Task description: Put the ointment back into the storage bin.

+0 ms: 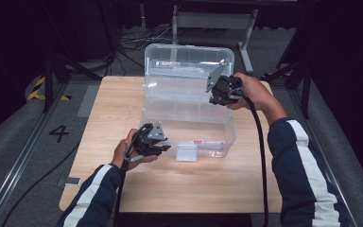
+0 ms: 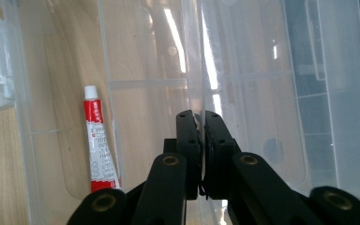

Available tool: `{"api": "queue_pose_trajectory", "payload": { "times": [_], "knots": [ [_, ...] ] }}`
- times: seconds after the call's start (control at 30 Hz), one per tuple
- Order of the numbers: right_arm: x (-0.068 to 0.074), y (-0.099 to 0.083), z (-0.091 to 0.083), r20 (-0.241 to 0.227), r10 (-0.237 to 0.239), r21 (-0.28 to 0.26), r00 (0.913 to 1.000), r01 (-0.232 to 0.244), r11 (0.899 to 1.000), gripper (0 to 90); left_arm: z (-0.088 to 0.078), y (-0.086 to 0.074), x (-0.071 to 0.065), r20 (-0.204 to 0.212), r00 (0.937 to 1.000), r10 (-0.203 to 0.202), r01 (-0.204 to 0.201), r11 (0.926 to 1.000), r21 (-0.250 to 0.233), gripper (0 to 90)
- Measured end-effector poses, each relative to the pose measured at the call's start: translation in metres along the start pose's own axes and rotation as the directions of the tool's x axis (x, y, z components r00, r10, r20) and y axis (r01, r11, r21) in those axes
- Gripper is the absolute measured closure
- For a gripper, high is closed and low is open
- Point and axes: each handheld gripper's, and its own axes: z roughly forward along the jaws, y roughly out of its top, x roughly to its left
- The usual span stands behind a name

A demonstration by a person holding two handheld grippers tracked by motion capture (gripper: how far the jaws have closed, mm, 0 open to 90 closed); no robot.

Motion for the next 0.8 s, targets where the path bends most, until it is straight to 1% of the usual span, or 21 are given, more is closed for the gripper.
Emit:
{"api": "queue_pose_trajectory", "payload": {
  "times": [0.07, 0.17, 0.23, 0.33, 0.5, 0.57, 0.7, 0.73, 0.8],
  "knots": [
    [0.006, 0.000, -0.001, 0.014, -0.012, -0.001, 0.9998, 0.012, 1.000, 87.1, 0.000, 0.000, 0.000, 0.001, 1.0000, 0.002, -0.002, 1.0000, 0.000, 66.4],
    [0.008, -0.002, -0.001, 0.013, -0.013, -0.004, 0.9998, 0.013, 1.000, 86.9, 0.000, 0.000, 0.000, -0.001, 1.0000, 0.003, -0.003, 1.0000, -0.002, 66.5],
    [0.010, -0.004, -0.002, 0.017, -0.007, -0.007, 0.9998, 0.007, 1.000, 86.4, 0.000, 0.000, 0.000, -0.003, 1.0000, 0.003, -0.003, 1.0000, -0.003, 66.4],
    [0.014, -0.005, -0.002, 0.026, -0.010, -0.013, 0.9996, 0.010, 1.000, 85.8, 0.000, 0.000, -0.001, -0.008, 1.0000, 0.003, -0.003, 1.0000, -0.005, 66.0],
    [0.022, -0.003, -0.001, 0.068, -0.029, 0.003, 0.9972, 0.029, 1.000, 84.4, 0.000, -0.001, -0.002, -0.019, 0.9997, 0.017, -0.017, 0.9998, -0.011, 65.3],
    [0.025, -0.004, -0.001, 0.080, -0.033, 0.001, 0.9962, 0.033, 0.999, 83.9, 0.000, -0.002, -0.002, -0.023, 0.9995, 0.020, -0.020, 0.9997, -0.012, 65.0],
    [0.027, -0.008, -0.001, 0.077, -0.023, -0.037, 0.9968, 0.026, 0.999, 83.7, 0.000, -0.002, -0.003, -0.026, 0.9994, 0.021, -0.021, 0.9997, -0.014, 64.6],
    [0.028, -0.010, -0.001, 0.072, -0.012, -0.049, 0.9973, 0.016, 0.999, 83.7, 0.000, -0.002, -0.003, -0.026, 0.9994, 0.022, -0.022, 0.9997, -0.014, 64.6],
    [0.029, -0.011, -0.001, 0.072, -0.010, -0.057, 0.9973, 0.014, 0.998, 83.6, 0.000, -0.002, -0.003, -0.028, 0.9993, 0.024, -0.024, 0.9996, -0.016, 64.6]
  ]
}}
